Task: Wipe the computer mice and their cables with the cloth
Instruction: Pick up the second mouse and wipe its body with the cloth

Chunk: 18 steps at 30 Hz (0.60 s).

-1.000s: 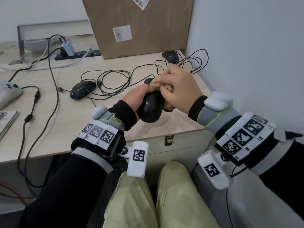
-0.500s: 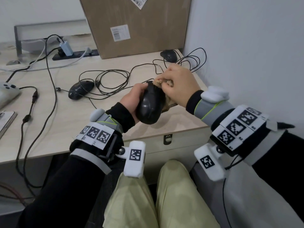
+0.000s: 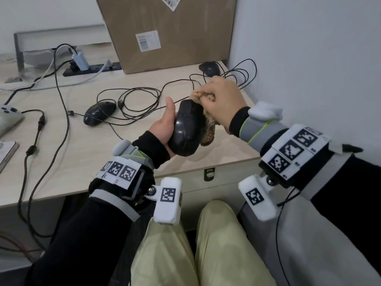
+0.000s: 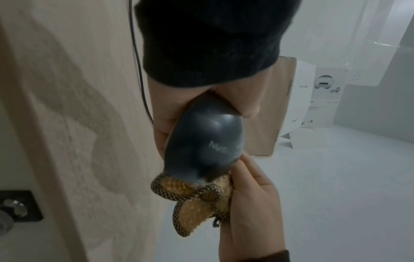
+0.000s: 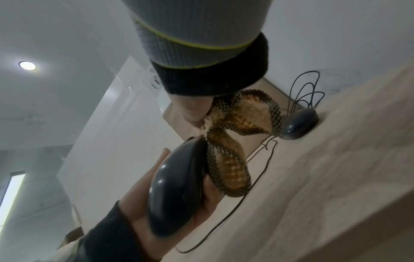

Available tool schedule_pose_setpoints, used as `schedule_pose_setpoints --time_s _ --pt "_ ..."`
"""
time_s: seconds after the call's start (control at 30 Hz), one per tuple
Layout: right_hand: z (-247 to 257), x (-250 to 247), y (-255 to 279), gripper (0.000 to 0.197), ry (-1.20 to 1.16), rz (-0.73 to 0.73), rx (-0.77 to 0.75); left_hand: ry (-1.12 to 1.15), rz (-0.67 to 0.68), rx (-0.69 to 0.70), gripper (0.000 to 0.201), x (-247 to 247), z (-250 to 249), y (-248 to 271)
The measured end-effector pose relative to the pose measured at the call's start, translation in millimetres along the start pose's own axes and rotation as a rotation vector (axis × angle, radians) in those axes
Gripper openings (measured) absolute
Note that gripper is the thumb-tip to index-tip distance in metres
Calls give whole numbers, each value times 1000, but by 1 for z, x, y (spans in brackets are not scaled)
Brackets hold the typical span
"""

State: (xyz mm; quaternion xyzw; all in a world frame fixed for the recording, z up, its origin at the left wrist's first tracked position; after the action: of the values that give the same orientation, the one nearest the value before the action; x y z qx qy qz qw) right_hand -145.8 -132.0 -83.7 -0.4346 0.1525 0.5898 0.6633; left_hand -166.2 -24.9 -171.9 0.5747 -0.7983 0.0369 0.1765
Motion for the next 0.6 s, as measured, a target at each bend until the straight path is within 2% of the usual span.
schedule_pose_setpoints --time_s 0.1,0.13,0.2,0.27,0.4,0.5,0.6 --pt "-12 -11 0 27 -41 -74 67 43 -27 1 81 -5 0 -2" --pt "-7 -14 3 28 -80 -103 31 64 -33 11 81 -4 -3 -3" --pt "8 -8 10 29 -121 -68 -79 87 -54 24 80 -4 -6 -5" --pt "19 6 14 30 -106 -1 -148 122 -111 6 78 -6 -5 -9" --pt "38 20 34 28 -198 19 -314 257 -247 24 74 -21 -5 -18" --pt "47 29 53 26 -221 41 -449 321 -248 40 73 -25 -17 -21" --pt "46 31 62 26 -194 -10 -536 406 -258 50 72 -27 -26 -23"
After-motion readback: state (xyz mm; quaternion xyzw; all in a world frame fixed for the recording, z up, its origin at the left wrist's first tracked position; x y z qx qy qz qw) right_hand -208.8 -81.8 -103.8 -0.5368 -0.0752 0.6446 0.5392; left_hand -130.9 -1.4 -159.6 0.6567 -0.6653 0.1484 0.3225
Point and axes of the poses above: each hand's wrist, its own y-axis away from the middle knuckle, its own x-axis out of the palm, z = x × y, the point moved 8 cm from there along -y, towards the middle knuckle, and after that the axes turned 8 degrees about x, right-handed, at the moved point
